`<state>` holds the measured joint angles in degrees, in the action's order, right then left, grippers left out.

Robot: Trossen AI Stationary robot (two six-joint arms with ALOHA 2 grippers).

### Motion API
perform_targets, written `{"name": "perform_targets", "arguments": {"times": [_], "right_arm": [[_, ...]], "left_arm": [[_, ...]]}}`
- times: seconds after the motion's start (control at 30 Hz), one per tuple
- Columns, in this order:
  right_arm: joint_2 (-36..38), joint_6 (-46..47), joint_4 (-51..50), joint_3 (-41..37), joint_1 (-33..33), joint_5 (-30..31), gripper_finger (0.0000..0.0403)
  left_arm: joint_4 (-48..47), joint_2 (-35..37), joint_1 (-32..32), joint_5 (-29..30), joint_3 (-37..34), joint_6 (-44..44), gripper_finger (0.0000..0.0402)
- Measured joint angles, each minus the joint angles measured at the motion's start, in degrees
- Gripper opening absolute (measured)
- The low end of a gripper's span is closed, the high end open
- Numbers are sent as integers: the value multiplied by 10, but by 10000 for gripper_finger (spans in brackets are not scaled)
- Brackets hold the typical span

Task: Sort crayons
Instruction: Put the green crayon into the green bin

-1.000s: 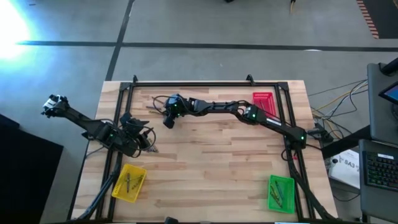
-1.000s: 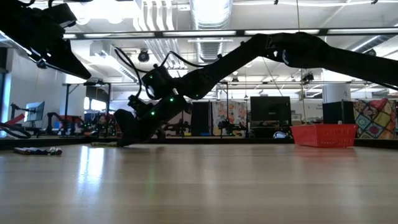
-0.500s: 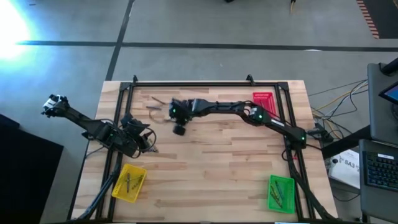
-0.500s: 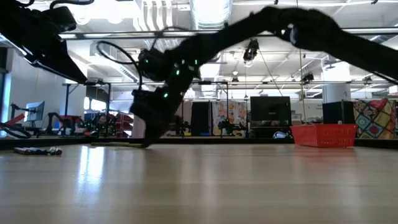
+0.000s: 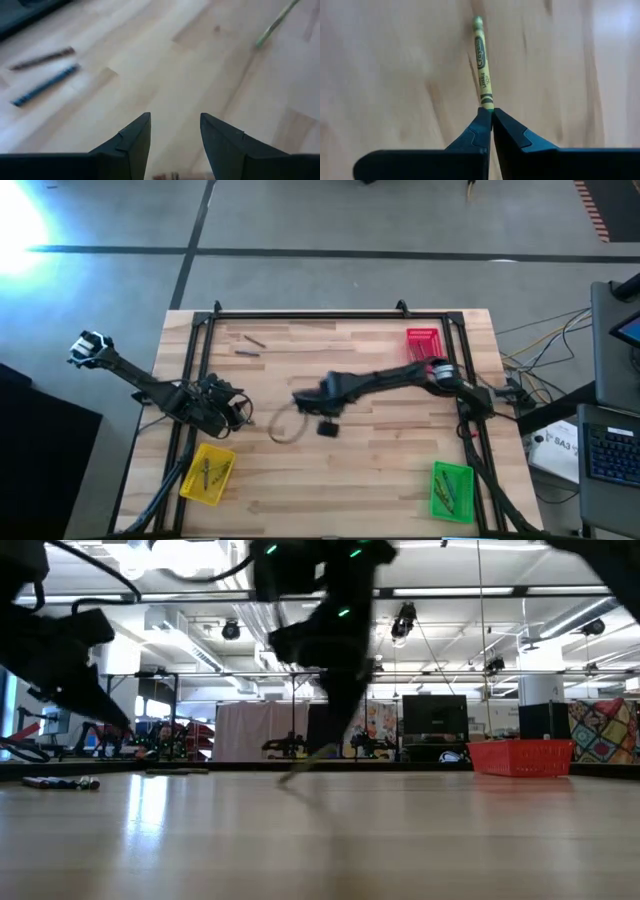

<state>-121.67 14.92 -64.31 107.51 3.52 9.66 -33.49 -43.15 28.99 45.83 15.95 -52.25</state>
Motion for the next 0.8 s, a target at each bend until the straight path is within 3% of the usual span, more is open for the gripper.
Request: {"name": "perform_targets", "arguments": {"times": [0.1, 0.23, 0.53, 0.8], "right_arm": [[68, 94, -1, -110, 37, 39, 8], [177, 238, -4, -236, 96, 35, 8], [436, 488, -82, -392, 224, -85, 8], [591, 644, -83, -453, 321, -191, 8]], "left_arm": [[20, 0, 1, -22, -15, 8, 155], [28, 0, 1, -18, -16, 20, 155], [86, 0, 1, 25, 31, 163, 155], [170, -1, 0, 33, 69, 297, 155]]}}
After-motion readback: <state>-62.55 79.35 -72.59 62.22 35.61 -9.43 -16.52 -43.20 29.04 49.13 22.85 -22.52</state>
